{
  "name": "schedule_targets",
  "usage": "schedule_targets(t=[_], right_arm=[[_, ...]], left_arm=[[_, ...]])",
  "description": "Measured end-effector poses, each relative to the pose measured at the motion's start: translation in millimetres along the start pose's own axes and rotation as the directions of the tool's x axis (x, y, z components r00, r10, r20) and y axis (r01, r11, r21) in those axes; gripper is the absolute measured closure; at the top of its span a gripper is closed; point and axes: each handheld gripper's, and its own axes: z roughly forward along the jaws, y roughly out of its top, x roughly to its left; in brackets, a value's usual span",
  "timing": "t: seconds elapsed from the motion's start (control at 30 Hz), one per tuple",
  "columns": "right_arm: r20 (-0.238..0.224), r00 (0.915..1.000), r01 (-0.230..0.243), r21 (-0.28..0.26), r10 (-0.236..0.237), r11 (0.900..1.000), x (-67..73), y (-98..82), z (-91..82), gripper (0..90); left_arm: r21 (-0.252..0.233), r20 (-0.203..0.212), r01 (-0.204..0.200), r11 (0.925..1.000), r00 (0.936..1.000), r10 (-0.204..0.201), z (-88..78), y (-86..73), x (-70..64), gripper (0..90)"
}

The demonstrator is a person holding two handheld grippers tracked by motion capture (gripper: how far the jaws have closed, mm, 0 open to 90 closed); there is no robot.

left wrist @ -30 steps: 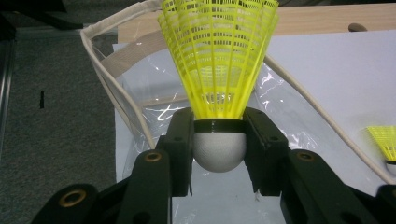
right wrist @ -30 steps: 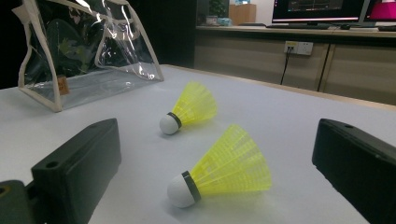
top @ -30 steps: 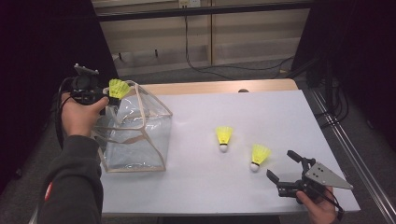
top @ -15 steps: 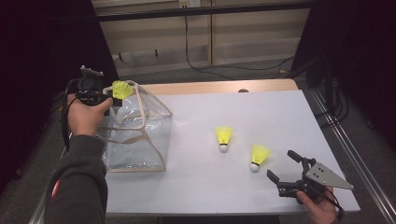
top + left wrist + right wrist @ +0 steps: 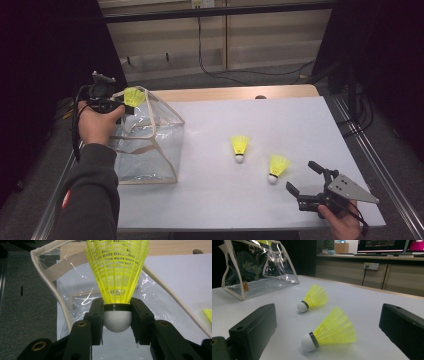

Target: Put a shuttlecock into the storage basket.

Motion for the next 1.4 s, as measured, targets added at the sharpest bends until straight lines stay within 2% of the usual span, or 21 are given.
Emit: schedule_targets(t=[0.27, 0.73, 0.93, 1.13, 1.2, 1.3, 1.4], right_arm=[[0.001, 1.0000, -0.001, -0.001, 0.001, 1.000, -0.7, -0.3, -0.3, 1.0], [-0.001, 1.0000, -0.002, 0.001, 0.002, 1.000, -0.4, -0.5, 0.1, 1.0], [-0.002, 1.0000, -0.003, 0.000, 0.003, 1.000, -0.4, -0.5, 0.1, 1.1], [0.000, 1.0000, 0.000, 0.001, 0.000, 1.000, -0.9, -0.7, -0.1, 1.1], [0.000, 1.0000, 0.001, 0.002, -0.001, 1.000, -0.9, -0.6, -0.3, 1.0], [-0.002, 1.0000, -0.002, 0.000, 0.002, 1.000, -0.5, -0.5, -0.2, 1.1], [-0.001, 1.0000, -0.001, 0.000, 0.001, 1.000, -0.6, -0.5, -0.2, 1.1]], left_arm=[[0.007, -0.014, 0.008, 0.9999, 0.9999, -0.008, 5.6, 1.1, -0.9, 65.1], [0.010, -0.034, 0.029, 0.9995, 0.9990, -0.028, 6.2, 0.7, 2.9, 65.0], [-0.002, -0.049, 0.036, 0.9993, 0.9981, -0.036, 8.1, 0.8, 2.9, 64.7], [-0.012, -0.052, 0.045, 0.9989, 0.9976, -0.045, 7.2, 1.0, 3.4, 56.6], [-0.008, -0.048, 0.045, 0.9989, 0.9978, -0.045, 6.5, 1.0, 3.1, 56.6], [-0.027, -0.050, 0.047, 0.9985, 0.9976, -0.048, 3.3, 0.9, 3.2, 53.5], [-0.026, -0.034, 0.041, 0.9988, 0.9985, -0.042, -0.2, 1.2, 2.6, 53.3]])
